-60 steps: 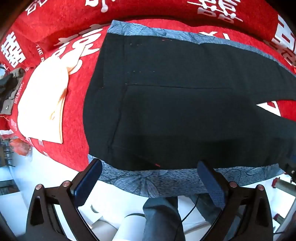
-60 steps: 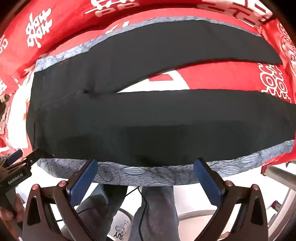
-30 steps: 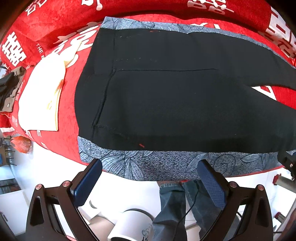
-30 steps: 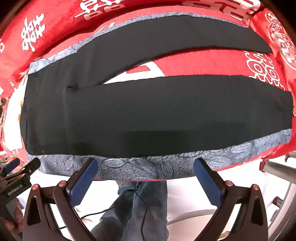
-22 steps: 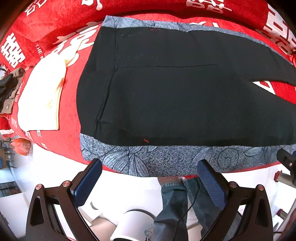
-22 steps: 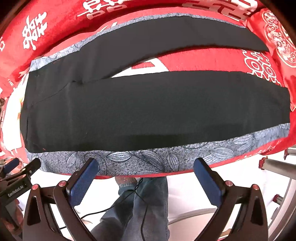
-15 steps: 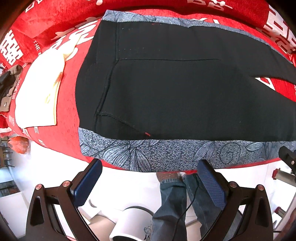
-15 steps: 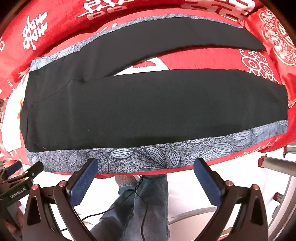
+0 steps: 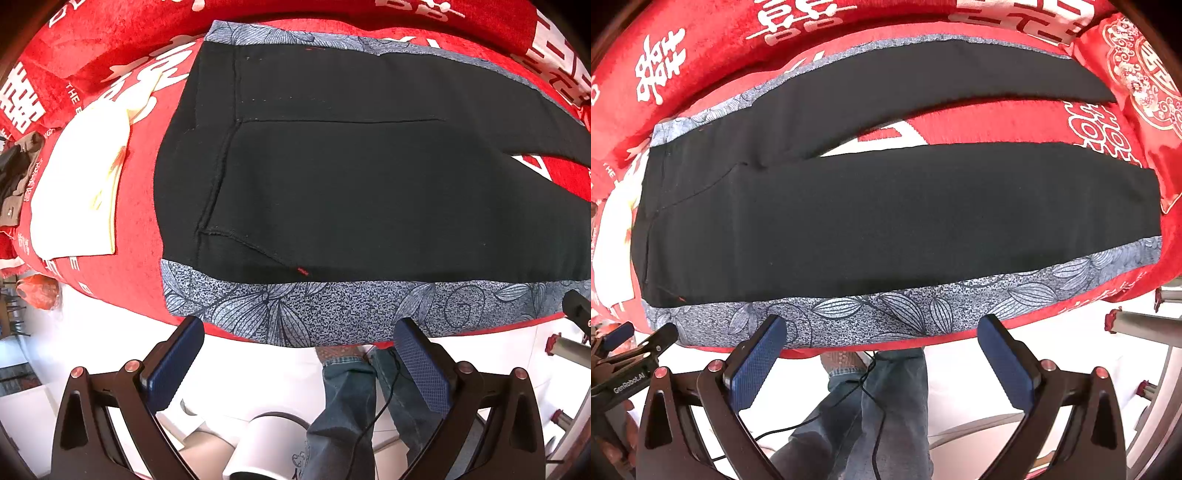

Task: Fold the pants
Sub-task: 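Position both grippers open above the hem edge of the black trousers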

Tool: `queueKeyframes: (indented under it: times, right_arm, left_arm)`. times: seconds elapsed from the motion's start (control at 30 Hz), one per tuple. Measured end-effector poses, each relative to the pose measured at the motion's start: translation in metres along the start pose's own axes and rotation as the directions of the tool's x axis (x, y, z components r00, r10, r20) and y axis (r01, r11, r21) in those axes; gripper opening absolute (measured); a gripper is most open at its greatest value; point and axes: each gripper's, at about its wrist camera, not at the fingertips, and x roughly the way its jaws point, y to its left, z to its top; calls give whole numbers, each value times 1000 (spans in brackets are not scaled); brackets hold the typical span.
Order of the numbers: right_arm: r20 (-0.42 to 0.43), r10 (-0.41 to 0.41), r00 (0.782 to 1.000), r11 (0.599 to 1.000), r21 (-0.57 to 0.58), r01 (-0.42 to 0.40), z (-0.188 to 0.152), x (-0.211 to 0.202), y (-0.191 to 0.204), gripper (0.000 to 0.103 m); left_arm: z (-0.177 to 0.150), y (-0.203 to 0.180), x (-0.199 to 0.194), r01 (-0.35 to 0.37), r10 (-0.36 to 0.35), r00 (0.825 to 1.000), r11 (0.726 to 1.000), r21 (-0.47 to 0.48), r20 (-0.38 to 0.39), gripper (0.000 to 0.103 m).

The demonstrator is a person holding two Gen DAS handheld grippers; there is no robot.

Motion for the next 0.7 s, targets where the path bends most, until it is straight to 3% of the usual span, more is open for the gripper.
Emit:
queueKeyframes:
  times: [0.7]
  right_arm:
    - [-4,-2,1000,1000,-19,2,3,1,4,103]
  left_arm:
    - [1,6,7,1,-1,1000,1000,-20,-11,103]
